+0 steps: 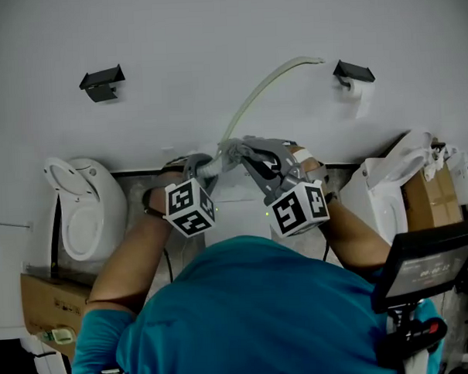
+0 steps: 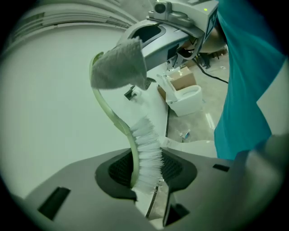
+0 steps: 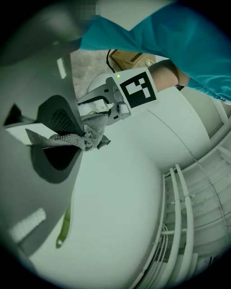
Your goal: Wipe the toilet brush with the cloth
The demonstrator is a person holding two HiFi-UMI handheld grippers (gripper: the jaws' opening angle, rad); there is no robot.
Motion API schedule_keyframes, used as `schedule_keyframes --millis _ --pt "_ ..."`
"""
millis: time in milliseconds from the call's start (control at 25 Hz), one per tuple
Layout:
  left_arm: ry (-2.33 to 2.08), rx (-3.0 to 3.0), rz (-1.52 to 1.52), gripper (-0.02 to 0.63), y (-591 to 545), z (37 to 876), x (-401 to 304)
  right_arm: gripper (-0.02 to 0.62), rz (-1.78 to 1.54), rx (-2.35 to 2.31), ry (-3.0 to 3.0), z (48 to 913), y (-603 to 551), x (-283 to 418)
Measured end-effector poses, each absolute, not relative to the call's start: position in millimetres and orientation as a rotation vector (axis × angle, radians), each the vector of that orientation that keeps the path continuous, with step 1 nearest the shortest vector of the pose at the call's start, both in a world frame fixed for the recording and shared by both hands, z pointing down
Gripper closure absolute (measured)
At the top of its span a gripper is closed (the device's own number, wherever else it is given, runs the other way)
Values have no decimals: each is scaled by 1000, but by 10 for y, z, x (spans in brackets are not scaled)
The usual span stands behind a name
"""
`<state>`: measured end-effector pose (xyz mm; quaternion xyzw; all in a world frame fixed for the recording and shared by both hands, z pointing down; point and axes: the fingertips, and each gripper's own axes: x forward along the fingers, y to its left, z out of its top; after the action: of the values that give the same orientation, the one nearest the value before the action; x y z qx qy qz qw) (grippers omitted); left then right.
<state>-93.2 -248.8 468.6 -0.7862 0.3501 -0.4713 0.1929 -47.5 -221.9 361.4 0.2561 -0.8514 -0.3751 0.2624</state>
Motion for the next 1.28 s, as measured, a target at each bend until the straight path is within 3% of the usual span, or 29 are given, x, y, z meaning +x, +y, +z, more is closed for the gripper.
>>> schedule_keyframes --millis 440,1280 --pt "936 -1994 -1421 455 -2495 4752 -888 549 -1040 576 -2147 4116 -2352 -826" --pt "924 -1886 -1424 456 -2509 4744 -944 549 -1028 719 -2086 3923 -2605 -597"
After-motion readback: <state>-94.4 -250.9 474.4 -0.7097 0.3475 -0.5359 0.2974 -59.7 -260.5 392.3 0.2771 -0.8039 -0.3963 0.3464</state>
